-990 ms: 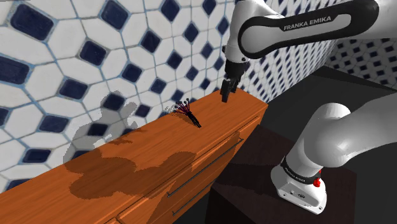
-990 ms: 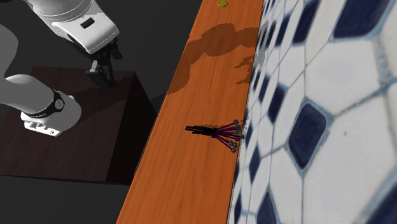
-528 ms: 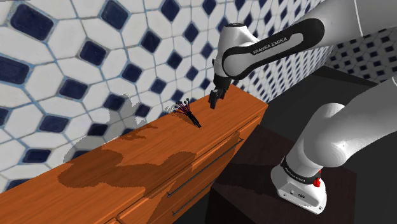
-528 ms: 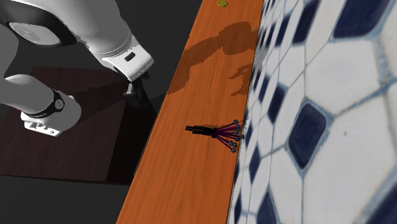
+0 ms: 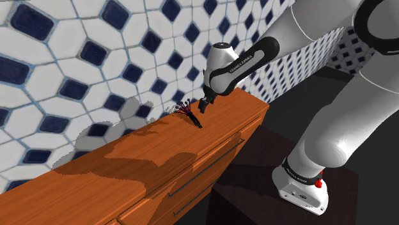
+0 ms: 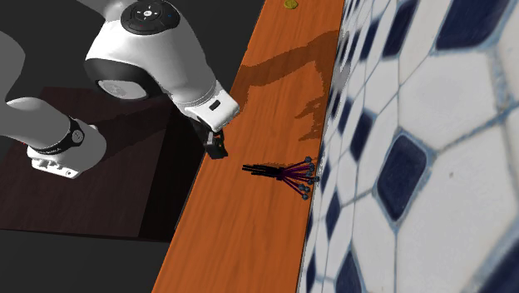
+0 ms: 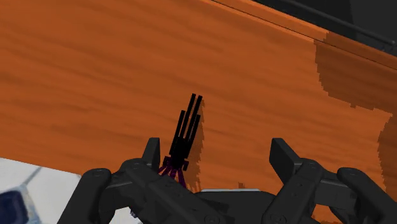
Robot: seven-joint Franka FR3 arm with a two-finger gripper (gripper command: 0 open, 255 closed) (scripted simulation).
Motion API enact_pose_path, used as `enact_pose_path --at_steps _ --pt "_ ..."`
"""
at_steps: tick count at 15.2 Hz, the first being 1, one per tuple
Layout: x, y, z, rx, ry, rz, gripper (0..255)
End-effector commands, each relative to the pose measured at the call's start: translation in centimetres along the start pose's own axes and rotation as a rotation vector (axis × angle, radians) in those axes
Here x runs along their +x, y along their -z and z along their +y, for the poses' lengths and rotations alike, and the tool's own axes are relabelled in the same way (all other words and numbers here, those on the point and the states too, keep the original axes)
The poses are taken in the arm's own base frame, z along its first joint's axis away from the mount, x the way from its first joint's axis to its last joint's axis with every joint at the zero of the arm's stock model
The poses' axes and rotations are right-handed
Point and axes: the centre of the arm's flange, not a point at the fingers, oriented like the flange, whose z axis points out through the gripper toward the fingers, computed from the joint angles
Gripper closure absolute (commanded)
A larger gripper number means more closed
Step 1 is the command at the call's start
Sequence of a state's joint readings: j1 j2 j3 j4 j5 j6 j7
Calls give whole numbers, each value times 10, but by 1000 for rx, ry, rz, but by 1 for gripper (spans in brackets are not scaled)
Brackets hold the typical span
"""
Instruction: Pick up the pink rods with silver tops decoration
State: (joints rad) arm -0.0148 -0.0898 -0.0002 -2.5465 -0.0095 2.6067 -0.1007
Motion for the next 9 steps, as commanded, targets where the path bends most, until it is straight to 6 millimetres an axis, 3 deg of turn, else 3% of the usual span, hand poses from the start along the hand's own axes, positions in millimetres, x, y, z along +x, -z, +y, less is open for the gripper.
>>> enact_pose_path --at_steps 1,9 --pt "16 -22 2 -12 -5 22 0" --pt "72 -101 17 -60 -23 98 0"
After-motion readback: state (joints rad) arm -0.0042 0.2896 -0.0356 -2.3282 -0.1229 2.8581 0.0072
